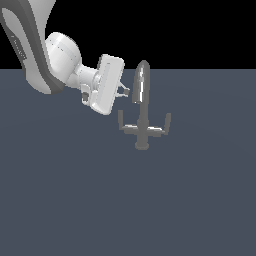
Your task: Turn on the faucet by rotating a designated handle.
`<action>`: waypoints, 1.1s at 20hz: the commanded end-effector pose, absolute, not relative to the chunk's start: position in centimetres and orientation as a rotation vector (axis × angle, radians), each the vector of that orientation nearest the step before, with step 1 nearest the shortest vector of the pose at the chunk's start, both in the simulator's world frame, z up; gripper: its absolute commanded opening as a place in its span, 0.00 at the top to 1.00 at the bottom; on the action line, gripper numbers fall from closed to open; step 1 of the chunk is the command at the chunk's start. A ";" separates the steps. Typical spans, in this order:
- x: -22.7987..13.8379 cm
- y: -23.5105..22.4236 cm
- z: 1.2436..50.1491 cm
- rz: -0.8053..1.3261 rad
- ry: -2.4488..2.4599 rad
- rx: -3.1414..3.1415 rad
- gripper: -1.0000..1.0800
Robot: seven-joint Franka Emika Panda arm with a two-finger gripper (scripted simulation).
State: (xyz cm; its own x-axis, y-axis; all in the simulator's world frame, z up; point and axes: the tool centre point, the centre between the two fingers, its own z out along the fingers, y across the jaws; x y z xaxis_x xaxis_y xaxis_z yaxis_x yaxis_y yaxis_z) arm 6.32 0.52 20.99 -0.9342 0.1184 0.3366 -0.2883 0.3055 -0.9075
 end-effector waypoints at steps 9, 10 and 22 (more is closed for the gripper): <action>7.5 1.4 16.0 1.598 -2.040 0.475 1.00; 7.5 1.4 15.6 1.592 -2.025 0.497 1.00; 7.8 1.8 13.0 1.547 -1.917 0.630 1.00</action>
State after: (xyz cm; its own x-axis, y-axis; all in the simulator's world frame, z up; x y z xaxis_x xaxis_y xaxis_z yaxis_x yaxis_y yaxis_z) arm 7.79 1.78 13.16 -0.7198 0.0034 0.6942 -0.6776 0.2138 -0.7037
